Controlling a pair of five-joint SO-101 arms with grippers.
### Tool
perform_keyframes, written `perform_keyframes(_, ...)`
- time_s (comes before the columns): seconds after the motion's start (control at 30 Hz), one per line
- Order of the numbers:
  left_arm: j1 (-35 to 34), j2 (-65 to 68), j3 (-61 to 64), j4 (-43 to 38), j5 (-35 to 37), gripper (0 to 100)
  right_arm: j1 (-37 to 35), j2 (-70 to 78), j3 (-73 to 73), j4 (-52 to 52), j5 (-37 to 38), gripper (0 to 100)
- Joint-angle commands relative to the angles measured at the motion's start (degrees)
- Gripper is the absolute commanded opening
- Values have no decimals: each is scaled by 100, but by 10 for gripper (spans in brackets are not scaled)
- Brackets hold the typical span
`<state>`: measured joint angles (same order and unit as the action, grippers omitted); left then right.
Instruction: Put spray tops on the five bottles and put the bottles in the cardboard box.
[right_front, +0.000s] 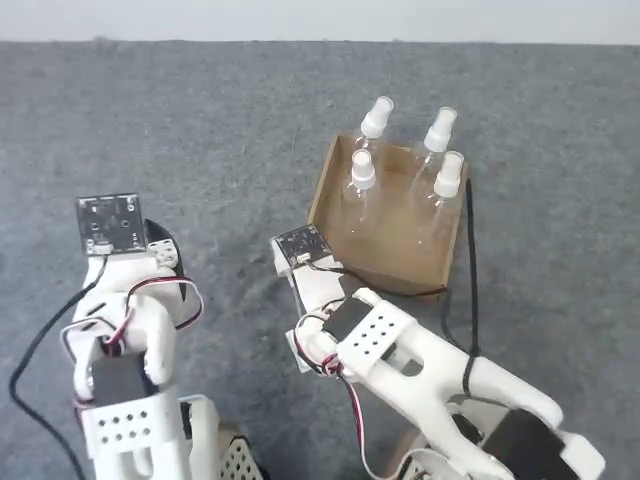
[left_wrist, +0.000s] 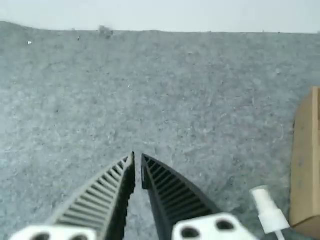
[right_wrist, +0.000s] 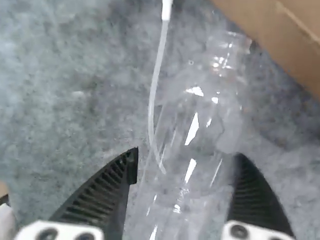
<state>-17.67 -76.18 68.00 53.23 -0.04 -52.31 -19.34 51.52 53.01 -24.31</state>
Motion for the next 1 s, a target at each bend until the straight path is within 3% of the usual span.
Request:
perform_keyframes(0.0, -18, -123, -66, -193, -70, 12, -57, 4, -422, -180, -35, 101)
perform_keyframes(0.13, -18, -114, -92, -202, -88, 12, -84, -13, -422, -189, 44, 6)
perform_keyframes(0.37, -18, -105, -505, 176, -88, 12, -242, -532, -431, 338, 686, 8)
perform_keyframes(0.47, -18, -97, -637, 290, -88, 12, -242, -1086, -563, 848, 1468, 7)
perform_keyframes(0.63, 193, 53, -778, 431, -97, 12, -224, -1719, -1442, 2264, 2013, 7)
perform_keyframes(0.83, 1213, 1767, -2492, 1547, -220, 12, 462, -1552, -3332, 4092, 2875, 6)
perform_keyframes(0.97, 1635, 3077, -3178, 1670, -9, 13, 1191, -1481, -4440, 4980, 3393, 6)
